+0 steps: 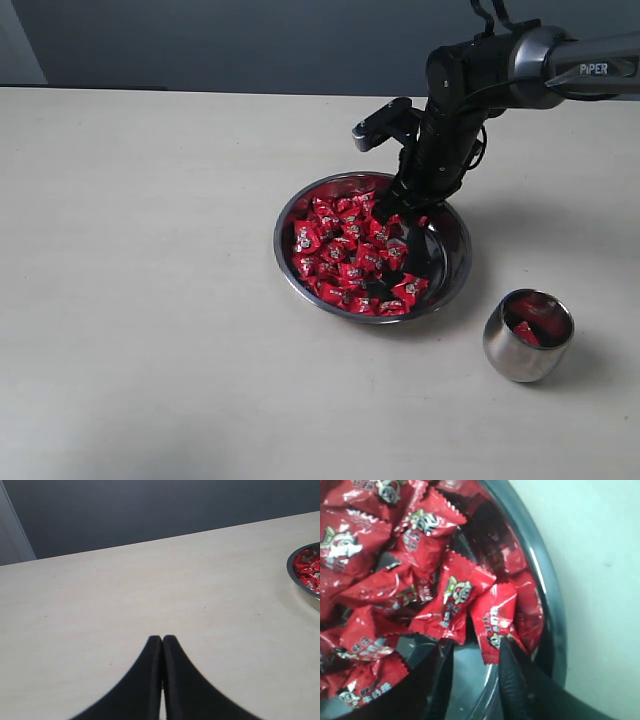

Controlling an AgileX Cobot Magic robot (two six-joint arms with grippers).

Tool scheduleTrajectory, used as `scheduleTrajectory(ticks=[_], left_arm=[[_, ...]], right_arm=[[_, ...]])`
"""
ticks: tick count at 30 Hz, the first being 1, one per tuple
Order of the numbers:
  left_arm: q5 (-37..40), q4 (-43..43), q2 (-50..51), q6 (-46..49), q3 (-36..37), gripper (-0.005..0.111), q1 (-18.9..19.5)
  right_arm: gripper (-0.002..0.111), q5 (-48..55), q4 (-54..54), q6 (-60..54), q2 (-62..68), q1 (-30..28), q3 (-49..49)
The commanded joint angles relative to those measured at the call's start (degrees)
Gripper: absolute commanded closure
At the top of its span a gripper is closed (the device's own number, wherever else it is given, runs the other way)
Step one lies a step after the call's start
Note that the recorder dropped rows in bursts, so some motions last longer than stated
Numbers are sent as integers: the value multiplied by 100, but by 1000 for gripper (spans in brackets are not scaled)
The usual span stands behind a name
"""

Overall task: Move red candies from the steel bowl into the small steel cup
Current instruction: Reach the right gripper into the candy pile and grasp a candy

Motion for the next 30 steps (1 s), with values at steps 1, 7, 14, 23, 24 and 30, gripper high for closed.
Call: scheduleTrajectory(ticks=[1,7,14,23,24,30], left_arm=[[-30,9,-25,-32,-6,106,-47],[-30,9,-25,-32,-6,106,-47],[-30,9,-25,-32,-6,106,-47],[-30,9,-25,-32,-6,106,-47],[-30,9,-25,-32,-6,106,-47],[-30,9,-25,-32,-6,106,-47]], right_arm=[[77,-37,-85,33,-7,-8,-34],[77,102,142,45,-79,-8,-34],[77,735,994,-2,-257,-8,-34],[77,1288,1475,-337,-202,175,-34],[77,1237,1459,-337,-180,227,-34],[77,1106,894,-272,-40,349,-34]])
